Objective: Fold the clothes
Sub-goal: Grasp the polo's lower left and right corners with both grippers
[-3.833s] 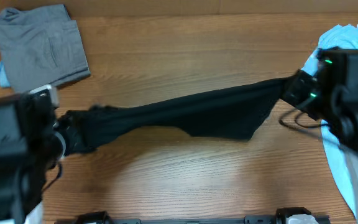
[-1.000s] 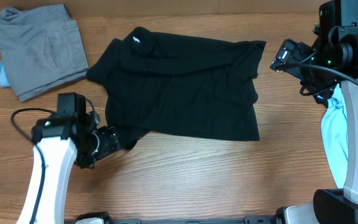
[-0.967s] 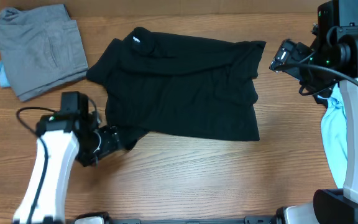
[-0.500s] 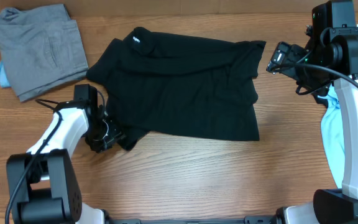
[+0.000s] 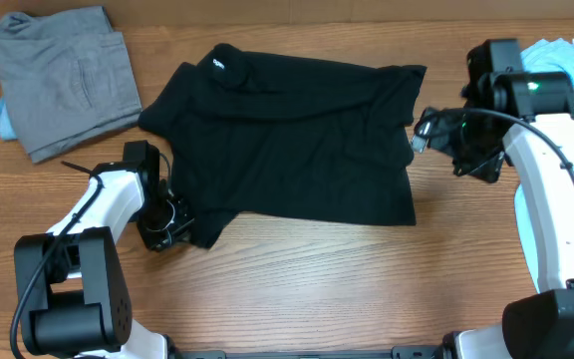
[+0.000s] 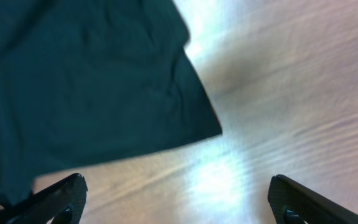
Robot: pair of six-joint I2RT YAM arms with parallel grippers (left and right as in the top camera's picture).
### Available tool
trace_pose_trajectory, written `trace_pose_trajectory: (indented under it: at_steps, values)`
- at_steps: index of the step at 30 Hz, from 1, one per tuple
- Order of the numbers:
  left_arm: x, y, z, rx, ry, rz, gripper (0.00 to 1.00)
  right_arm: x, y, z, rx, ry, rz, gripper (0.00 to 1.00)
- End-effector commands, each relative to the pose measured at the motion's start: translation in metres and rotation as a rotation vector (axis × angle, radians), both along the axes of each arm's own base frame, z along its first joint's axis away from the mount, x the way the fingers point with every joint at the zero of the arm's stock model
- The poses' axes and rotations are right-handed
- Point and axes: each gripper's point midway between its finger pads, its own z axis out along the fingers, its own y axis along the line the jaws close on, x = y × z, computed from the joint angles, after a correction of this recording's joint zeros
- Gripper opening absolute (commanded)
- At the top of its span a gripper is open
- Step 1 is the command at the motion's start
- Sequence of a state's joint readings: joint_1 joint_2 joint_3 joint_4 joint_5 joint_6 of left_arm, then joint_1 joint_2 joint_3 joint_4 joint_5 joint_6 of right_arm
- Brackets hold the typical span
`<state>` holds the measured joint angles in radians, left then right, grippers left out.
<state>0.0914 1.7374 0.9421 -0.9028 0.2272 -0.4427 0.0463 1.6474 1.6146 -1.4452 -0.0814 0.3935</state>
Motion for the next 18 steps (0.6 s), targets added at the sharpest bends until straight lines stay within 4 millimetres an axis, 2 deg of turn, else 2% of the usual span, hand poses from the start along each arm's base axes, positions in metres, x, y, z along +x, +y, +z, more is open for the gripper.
trace_pose_trajectory:
  at_steps: [1,4,8,18]
  values:
    - [-0.009,0.004,-0.004,0.022,0.034,-0.021,0.04,-0.017,0.002,-0.034,0.018,0.075,0.001,0.95]
    - [-0.009,0.004,-0.004,0.018,0.026,-0.058,0.04,-0.024,0.005,-0.073,0.051,0.106,-0.004,0.87]
    - [-0.01,0.004,-0.003,0.015,0.031,-0.063,0.04,-0.028,0.005,-0.102,0.052,0.107,-0.022,0.86]
    - [-0.01,0.004,-0.003,0.015,0.027,-0.075,0.04,-0.04,0.005,-0.134,0.053,0.15,-0.102,0.82]
